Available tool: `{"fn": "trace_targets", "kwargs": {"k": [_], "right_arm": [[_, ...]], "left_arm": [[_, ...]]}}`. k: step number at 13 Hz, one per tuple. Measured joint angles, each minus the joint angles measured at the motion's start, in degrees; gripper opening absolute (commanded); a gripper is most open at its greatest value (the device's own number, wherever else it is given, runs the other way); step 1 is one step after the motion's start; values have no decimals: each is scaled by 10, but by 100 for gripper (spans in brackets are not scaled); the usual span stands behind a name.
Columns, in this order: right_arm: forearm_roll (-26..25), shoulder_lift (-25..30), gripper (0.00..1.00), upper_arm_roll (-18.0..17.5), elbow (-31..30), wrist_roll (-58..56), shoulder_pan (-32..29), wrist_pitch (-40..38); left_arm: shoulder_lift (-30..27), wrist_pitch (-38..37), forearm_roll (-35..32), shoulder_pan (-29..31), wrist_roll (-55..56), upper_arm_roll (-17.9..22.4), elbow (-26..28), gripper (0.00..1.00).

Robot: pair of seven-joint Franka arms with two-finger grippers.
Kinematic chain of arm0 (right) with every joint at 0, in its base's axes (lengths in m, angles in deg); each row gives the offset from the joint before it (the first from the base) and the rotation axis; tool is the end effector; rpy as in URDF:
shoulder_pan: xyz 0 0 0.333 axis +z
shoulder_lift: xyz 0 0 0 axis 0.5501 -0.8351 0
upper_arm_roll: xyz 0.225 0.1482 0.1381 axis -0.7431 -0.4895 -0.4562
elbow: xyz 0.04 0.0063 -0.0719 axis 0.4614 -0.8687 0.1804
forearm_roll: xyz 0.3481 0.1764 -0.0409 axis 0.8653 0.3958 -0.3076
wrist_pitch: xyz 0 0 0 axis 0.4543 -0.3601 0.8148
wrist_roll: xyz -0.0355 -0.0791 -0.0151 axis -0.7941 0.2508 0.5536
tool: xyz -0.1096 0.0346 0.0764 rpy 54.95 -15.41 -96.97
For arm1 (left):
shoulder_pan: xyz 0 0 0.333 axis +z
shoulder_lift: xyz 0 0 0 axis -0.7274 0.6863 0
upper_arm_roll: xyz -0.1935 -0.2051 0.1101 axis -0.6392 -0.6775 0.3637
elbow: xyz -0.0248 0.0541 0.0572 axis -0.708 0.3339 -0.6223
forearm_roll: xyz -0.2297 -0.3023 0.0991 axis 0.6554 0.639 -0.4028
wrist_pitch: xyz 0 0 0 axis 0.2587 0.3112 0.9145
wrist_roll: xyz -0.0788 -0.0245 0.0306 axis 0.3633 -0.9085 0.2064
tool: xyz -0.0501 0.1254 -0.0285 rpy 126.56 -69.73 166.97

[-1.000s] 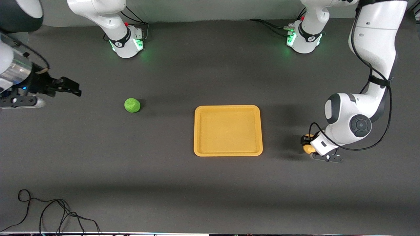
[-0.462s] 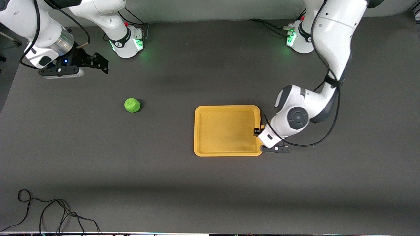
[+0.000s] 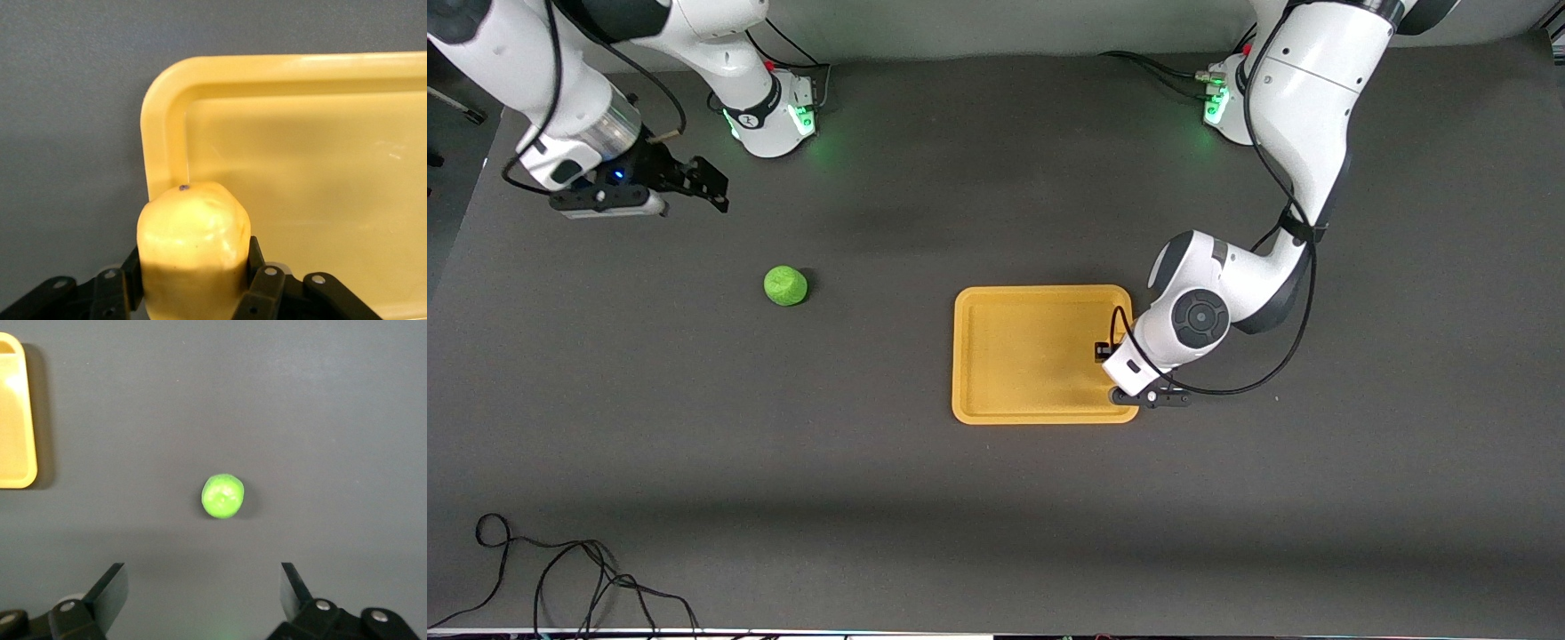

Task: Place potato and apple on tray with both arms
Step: 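Carry the potato onto the tray while the right gripper reaches the apple, then release the potato on the tray while the right gripper grasps the apple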

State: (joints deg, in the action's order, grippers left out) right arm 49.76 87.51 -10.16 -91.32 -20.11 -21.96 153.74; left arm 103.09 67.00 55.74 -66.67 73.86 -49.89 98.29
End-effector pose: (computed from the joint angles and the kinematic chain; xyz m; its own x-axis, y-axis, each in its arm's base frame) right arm 0.4172 0.0754 0.4347 0.9998 -0.0191 0.0012 -0.0190 -0.9990 -0.0408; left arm 0.5680 -0.3034 0.1773 0.9916 -0.0291 -0.1263 -0.0146 -0.9933 0.1146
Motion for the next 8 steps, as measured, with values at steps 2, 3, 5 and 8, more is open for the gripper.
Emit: {"fn": "trace_targets", "kwargs": {"k": [2, 3, 5, 8], "right_arm": [[0, -30, 100, 0, -28, 0, 0, 60], [0, -49, 100, 0, -46, 0, 0, 101], [0, -93, 100, 0, -89, 0, 2, 197], [0, -166, 100, 0, -134, 0, 5, 316]], "left_arm": [[0, 0, 0, -1, 0, 0, 0, 99], [0, 0, 0, -3, 0, 0, 0, 99], [0, -1, 0, -5, 0, 0, -1, 100], [-15, -16, 0, -3, 0, 6, -5, 100]]}}
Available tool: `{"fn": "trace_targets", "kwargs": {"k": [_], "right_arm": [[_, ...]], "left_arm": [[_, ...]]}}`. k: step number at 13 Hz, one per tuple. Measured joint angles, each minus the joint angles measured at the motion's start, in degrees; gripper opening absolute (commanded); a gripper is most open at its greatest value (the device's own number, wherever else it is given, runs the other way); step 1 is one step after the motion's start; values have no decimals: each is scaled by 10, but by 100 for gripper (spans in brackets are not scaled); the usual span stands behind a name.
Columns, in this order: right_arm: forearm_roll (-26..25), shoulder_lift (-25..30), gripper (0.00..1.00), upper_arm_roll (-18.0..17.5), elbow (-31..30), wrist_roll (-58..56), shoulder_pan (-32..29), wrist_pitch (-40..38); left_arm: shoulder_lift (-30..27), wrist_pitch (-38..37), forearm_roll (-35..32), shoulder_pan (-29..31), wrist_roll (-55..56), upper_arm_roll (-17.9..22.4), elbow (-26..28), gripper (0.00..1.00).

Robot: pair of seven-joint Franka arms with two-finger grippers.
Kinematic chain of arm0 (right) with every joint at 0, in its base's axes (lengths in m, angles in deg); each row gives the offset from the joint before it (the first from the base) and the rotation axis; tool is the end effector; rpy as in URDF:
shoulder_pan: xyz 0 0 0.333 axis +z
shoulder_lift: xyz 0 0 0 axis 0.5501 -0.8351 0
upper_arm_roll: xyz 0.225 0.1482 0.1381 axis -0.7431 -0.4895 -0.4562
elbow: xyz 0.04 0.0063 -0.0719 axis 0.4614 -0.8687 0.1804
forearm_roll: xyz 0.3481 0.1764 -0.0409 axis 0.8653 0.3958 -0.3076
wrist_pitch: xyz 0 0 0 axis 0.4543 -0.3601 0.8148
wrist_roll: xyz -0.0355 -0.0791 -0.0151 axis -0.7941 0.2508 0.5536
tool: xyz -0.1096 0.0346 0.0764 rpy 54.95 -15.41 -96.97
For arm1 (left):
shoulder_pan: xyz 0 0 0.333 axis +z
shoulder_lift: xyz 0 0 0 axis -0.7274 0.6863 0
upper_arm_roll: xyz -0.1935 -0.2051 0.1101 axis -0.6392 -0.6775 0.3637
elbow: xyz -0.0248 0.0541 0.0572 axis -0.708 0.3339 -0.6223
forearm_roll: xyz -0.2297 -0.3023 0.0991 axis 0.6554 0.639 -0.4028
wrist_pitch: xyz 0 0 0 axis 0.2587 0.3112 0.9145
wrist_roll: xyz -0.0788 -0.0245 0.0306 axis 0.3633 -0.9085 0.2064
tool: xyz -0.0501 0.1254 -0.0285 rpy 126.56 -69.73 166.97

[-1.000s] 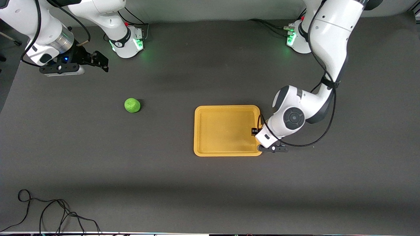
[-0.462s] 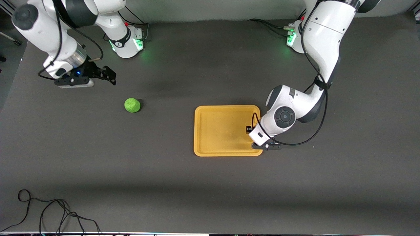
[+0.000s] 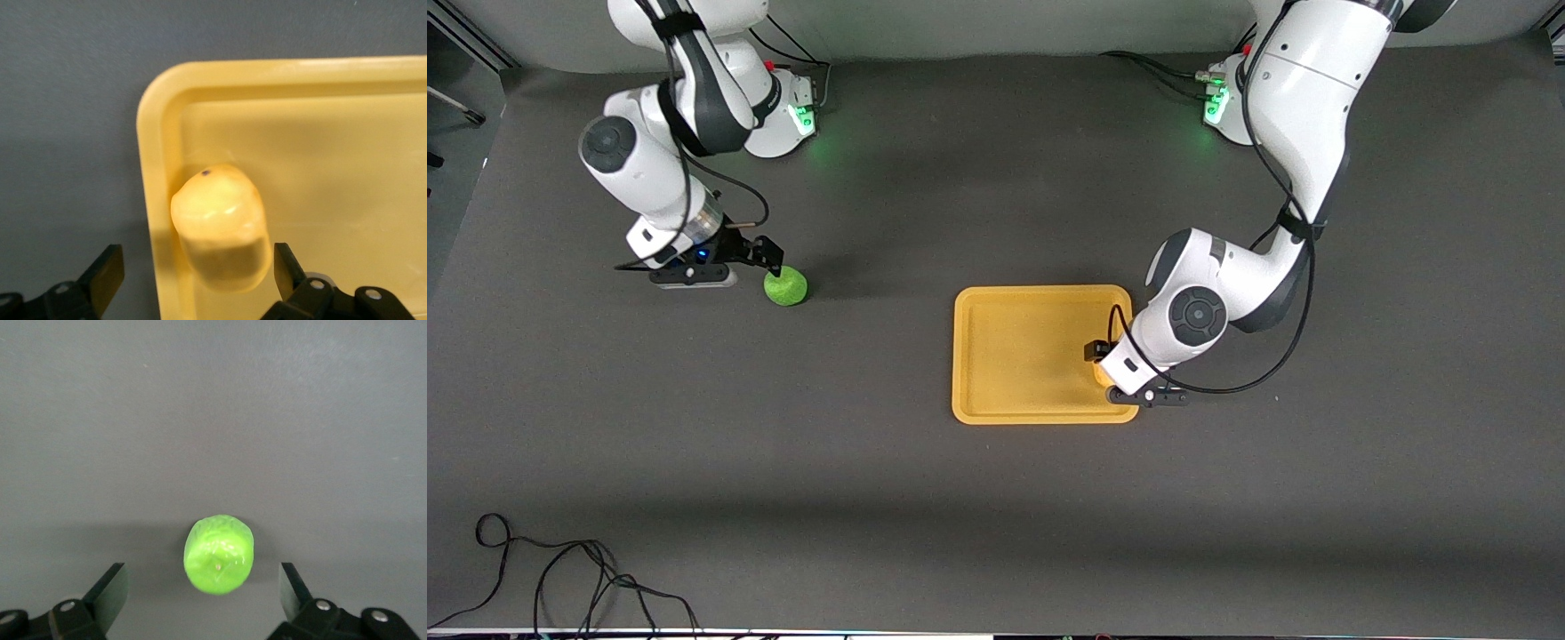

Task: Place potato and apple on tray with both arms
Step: 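Release the potato on the tray while the right gripper grasps the apple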

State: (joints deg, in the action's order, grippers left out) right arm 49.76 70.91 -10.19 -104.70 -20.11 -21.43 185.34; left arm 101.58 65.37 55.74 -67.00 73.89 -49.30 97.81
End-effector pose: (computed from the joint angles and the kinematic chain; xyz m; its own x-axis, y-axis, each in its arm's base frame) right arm 0.4241 0.0787 0.2556 0.9992 -0.0250 0.0322 -0.0240 -0.9993 -0.0289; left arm 0.5716 -0.3022 0.1949 0.9925 -0.0290 -0.1184 -0.0158 -0.9937 0.1113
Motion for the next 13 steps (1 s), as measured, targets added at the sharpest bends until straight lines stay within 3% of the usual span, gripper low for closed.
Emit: {"fn": "trace_targets", "kwargs": {"k": [2, 5, 8, 9, 10, 11, 13], "right_arm": [[0, -41, 100, 0, -20, 0, 7, 67], [0, -95, 100, 0, -51, 0, 19, 158], [0, -130, 100, 0, -57, 0, 19, 187], [0, -136, 83, 1, -57, 0, 19, 189], [0, -139, 52, 1, -56, 0, 19, 191], [0, -142, 39, 1, -56, 0, 19, 193], [0, -142, 38, 1, -56, 0, 19, 194]], "left_arm": [[-48, -74, -2, 12, -1, 9, -15, 100], [-174, -206, -24, 72, -28, 15, -34, 100], [-295, -295, -62, 145, -119, 19, -31, 100], [-319, -304, -79, 165, -147, 20, -27, 100], [-335, -307, -98, 182, -164, 21, -21, 100], [-345, -308, -111, 196, -176, 21, -17, 100], [-356, -308, -115, 224, -232, 24, -10, 100]]}}
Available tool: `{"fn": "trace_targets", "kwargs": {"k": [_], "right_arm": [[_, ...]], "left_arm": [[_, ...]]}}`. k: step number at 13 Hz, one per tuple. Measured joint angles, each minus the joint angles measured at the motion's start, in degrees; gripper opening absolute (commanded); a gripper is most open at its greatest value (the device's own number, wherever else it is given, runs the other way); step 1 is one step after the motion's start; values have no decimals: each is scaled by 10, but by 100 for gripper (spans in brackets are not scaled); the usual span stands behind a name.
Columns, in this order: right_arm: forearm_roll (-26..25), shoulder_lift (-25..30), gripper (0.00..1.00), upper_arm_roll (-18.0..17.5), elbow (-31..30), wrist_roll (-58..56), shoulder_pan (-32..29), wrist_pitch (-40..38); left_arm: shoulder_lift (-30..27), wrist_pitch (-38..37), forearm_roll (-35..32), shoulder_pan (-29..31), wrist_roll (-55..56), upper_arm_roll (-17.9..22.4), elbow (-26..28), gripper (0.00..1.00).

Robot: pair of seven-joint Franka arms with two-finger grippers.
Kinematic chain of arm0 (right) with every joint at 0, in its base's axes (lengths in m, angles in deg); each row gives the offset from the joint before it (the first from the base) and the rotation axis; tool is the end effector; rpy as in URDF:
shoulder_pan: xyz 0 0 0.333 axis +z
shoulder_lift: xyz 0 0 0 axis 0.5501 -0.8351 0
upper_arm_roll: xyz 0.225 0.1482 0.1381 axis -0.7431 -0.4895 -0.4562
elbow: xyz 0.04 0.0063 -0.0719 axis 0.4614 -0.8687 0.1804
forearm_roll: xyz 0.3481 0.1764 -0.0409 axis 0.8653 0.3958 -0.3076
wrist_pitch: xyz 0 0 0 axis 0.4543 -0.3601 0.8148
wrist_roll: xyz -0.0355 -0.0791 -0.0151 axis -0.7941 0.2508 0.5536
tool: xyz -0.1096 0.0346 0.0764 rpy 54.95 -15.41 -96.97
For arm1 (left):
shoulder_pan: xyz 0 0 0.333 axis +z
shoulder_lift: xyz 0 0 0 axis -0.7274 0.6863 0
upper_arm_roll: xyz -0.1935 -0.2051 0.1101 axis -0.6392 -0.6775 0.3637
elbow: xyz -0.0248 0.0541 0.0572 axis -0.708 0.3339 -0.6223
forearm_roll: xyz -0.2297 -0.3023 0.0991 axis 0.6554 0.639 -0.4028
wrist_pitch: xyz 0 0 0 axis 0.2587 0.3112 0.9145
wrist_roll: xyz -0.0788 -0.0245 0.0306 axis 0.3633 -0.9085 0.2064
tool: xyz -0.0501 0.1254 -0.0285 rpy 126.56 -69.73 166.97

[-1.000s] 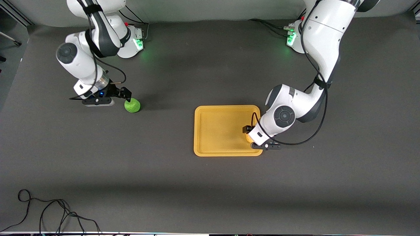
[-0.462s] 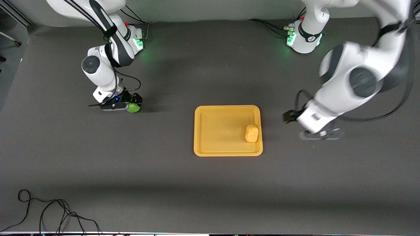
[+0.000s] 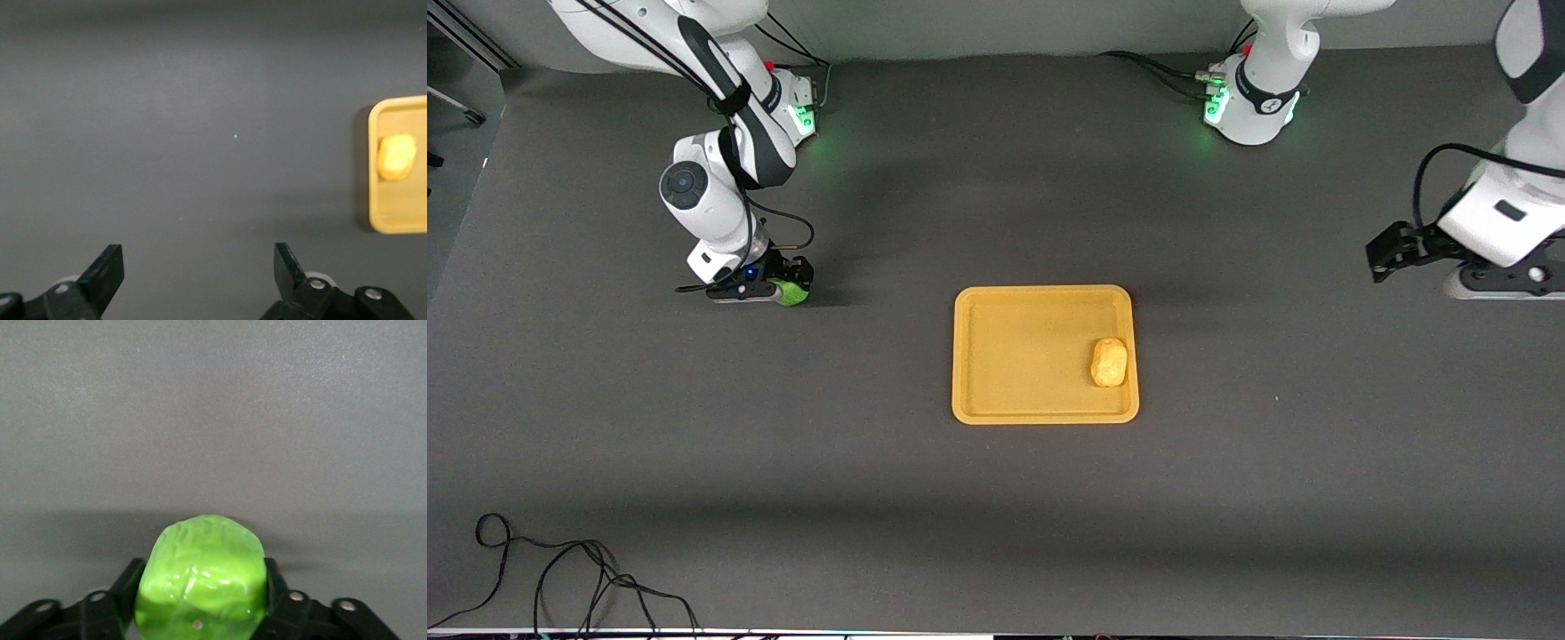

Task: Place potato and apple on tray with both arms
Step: 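Release the potato on the tray while the right gripper grasps the apple, then carry the green apple with the right gripper onto the tray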

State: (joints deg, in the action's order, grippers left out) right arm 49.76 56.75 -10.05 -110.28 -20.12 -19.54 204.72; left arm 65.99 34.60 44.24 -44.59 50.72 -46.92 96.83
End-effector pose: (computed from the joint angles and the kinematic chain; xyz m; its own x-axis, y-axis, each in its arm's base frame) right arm 0.3935 0.0829 0.1499 0.9996 0.0013 0.0293 0.0016 -0.9999 -0.0120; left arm 0.5520 -0.0176 0.5370 0.9946 -0.0996 0.0305 -0.0962 -0.9906 -0.0975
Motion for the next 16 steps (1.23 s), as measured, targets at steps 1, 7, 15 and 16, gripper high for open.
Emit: {"fn": "trace_targets", "kwargs": {"k": [1, 7, 15, 16], "right_arm": [[0, 0, 38, 0, 2, 0, 0, 0], [0, 115, 38, 1, 163, 0, 0, -318], [1, 66, 38, 4, 508, 13, 15, -585], [1, 26, 38, 3, 553, 32, 31, -585]], "left_arm": [[-2, 0, 7, 14, -37, 6, 1, 100], [-4, -8, 59, 35, -75, 14, -17, 100], [9, -42, 58, 34, -70, 3, -33, 100], [9, -42, 58, 34, -70, 3, -33, 100]]}}
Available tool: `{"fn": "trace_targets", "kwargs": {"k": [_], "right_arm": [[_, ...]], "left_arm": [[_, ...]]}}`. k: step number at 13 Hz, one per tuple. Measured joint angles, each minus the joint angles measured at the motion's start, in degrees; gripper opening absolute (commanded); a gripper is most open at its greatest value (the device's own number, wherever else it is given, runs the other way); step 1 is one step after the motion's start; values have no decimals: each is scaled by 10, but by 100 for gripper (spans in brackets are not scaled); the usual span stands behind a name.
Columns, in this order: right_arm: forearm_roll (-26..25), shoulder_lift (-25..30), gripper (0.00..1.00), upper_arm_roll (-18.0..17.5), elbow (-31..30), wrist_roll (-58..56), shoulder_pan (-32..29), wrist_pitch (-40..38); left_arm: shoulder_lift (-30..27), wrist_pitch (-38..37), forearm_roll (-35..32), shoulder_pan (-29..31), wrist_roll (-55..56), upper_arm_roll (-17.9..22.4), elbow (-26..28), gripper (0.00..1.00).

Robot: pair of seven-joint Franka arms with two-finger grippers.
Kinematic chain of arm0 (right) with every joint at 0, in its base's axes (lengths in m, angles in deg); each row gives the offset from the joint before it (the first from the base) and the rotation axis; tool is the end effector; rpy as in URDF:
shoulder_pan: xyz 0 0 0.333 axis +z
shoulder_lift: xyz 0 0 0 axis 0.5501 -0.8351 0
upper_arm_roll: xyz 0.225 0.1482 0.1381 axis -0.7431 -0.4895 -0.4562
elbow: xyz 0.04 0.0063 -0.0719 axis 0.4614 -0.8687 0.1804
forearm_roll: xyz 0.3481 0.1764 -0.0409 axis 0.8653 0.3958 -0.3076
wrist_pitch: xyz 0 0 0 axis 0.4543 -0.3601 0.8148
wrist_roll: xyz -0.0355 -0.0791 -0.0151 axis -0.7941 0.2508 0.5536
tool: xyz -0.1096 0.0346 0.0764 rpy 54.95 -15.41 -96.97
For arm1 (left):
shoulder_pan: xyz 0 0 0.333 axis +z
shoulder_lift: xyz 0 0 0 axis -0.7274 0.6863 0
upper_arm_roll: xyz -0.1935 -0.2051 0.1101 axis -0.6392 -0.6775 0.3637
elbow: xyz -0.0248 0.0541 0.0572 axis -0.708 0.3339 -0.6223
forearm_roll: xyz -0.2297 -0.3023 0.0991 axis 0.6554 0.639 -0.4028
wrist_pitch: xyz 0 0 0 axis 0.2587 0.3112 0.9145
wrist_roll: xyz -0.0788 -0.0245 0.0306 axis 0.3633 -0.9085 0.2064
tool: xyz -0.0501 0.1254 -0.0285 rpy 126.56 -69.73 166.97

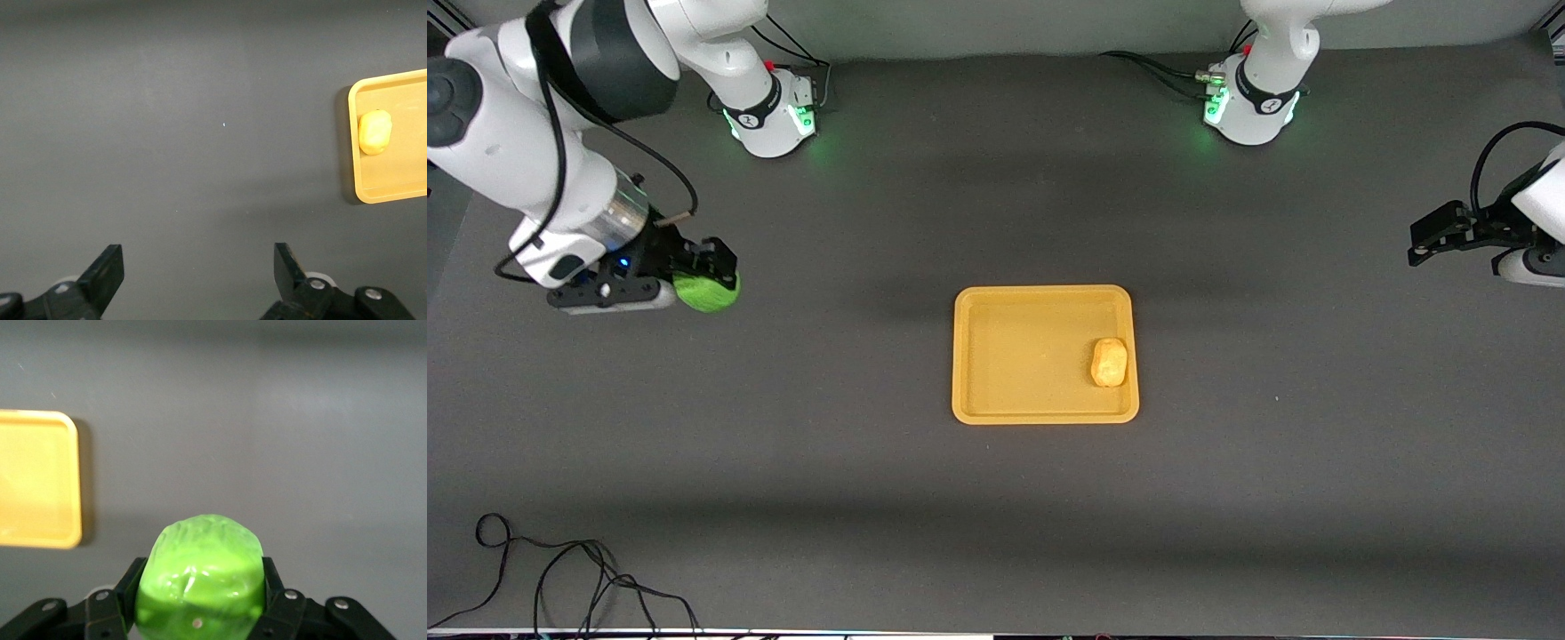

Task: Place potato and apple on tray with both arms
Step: 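Carry the green apple with the right gripper onto the tray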

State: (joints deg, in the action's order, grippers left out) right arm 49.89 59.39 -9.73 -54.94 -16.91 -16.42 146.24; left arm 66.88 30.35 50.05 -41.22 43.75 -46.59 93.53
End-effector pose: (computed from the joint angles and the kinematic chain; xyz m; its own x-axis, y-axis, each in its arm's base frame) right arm 0.5630 0.1548 0.4797 0.9998 0.0151 0.0144 0.0156 -0.9993 -0.0346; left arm 0.5507 0.0059 0.5489 0.9901 -0.1405 0.0033 -0.1405 -0.9901 0.0051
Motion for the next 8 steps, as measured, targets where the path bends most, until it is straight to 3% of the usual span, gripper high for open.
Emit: {"fn": "trace_targets", "kwargs": {"k": [4, 8], "right_arm": [[1, -176, 38, -4, 203, 138, 98, -11], [1, -325, 38, -6, 367, 304, 213, -20]], "left_arm": [[0, 0, 0, 0, 0, 0, 0, 100], [4, 0, 0, 0, 0, 1, 0, 100]]}}
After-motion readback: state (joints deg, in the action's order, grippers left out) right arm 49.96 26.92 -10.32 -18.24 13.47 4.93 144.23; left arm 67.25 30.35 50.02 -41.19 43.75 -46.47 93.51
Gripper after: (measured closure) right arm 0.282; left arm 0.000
